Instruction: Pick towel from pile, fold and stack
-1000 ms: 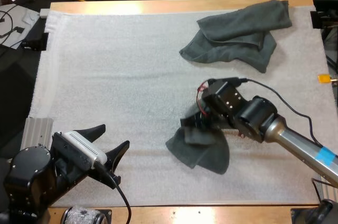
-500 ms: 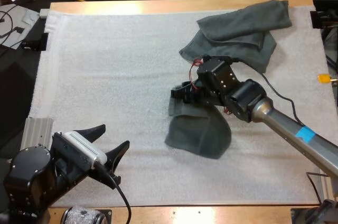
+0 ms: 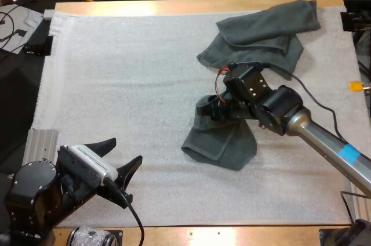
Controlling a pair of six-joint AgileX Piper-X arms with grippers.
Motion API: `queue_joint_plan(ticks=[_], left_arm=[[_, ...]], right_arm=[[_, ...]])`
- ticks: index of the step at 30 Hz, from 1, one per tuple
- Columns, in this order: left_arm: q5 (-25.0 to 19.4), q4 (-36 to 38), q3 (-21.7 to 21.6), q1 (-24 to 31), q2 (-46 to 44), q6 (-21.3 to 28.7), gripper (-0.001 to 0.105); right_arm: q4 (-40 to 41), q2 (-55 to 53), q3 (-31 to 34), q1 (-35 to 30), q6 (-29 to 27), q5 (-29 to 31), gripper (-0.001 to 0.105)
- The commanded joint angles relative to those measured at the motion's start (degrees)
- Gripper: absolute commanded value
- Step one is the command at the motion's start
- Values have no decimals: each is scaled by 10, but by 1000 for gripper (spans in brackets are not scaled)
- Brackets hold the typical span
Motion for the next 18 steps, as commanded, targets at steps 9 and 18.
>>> queue_joint_plan(ticks=[9,18], left_arm=[[6,14,-3,-2,0,-5,61],[2,31,-4,-3,1,-4,62]], right_arm=[[202,-45,-5,5,-62,8,52],[221,-48,12,60,-52,11,51]])
